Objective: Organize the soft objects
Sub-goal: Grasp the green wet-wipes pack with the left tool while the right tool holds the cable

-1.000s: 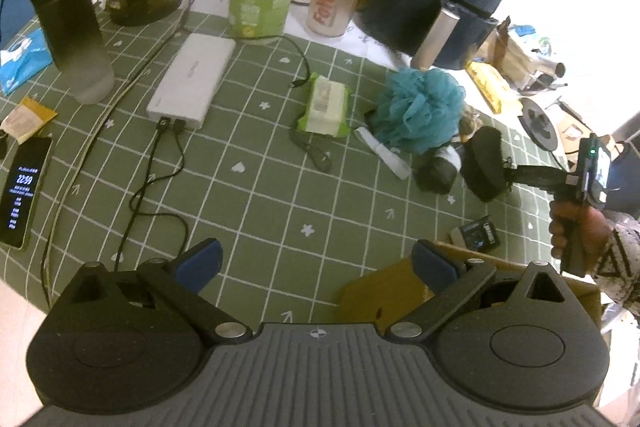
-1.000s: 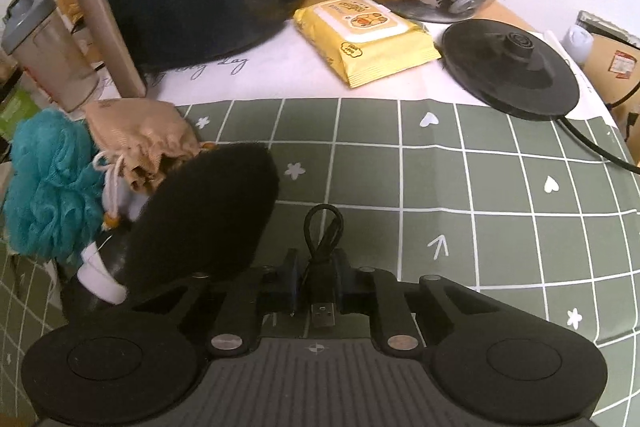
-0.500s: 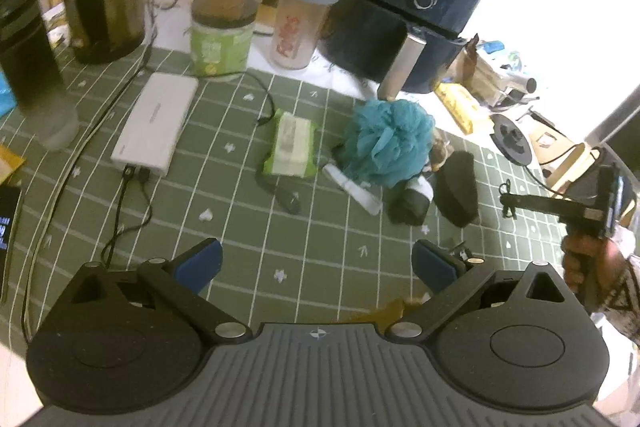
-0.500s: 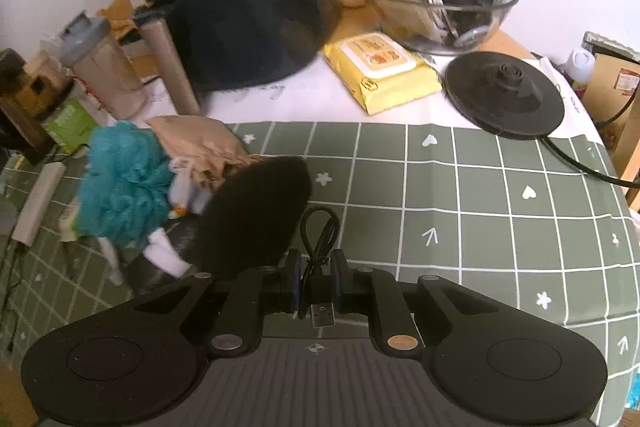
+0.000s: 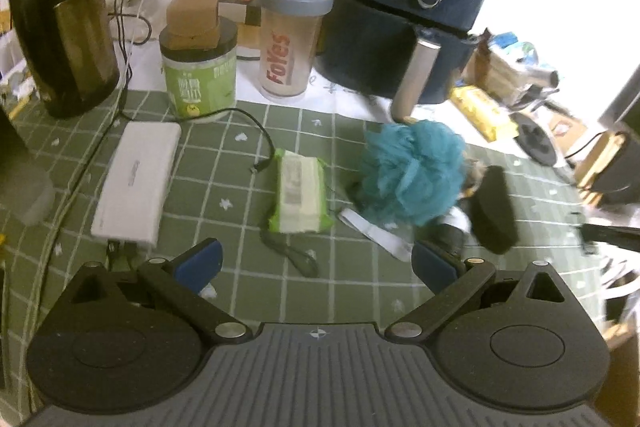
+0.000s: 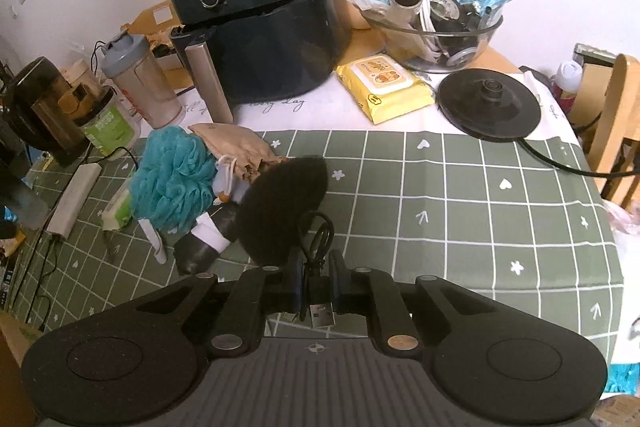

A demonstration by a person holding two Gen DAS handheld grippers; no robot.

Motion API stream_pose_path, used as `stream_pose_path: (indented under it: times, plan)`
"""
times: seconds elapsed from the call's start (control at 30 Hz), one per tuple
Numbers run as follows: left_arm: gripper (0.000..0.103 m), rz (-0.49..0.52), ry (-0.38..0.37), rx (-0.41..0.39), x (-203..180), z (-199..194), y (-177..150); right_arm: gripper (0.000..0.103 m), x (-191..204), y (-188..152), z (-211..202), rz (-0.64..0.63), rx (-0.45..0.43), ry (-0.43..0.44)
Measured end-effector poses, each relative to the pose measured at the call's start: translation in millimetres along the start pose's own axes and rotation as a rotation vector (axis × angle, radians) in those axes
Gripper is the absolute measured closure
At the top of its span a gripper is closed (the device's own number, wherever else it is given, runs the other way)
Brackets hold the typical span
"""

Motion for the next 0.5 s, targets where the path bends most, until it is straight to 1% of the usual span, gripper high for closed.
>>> stream_pose_path:
  times: [0.2, 0.33, 0.43, 0.47, 0.5]
  plan:
    - [0.0, 0.112, 0.054, -0.032, -7, 36, 10, 0.088, 3, -5, -16, 0.018, -0.018, -0.006]
    - [0.0, 0.139, 0.065, -0.046, -9, 63, 18, 0.088, 6, -8, -25, 0.035, -0.029, -0.007]
    - [0.001, 0.151, 0.084, -0.028, -9, 83, 23, 0.088, 6, -10, -31, 0.053, -0.038, -0.011]
    - [0.008, 0.157, 0.091, -0.019, -9, 91, 24, 0.088, 7, -11, -34, 0.063, -0.04, -0.013]
    - [0.018, 0.163, 0.101, -0.003, -9, 99, 26, 0.088, 6, -12, -36, 0.069, -0.042, -0.014]
Point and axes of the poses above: each gripper's, at about its wrist camera, not at the fingertips, and z roughly the way its jaws point, x to its left, y to its top, the point moved 2 cm from there along z, roughly the way its jaws point, and after that the axes turned 2 degrees about -y, right-handed, at the moved point
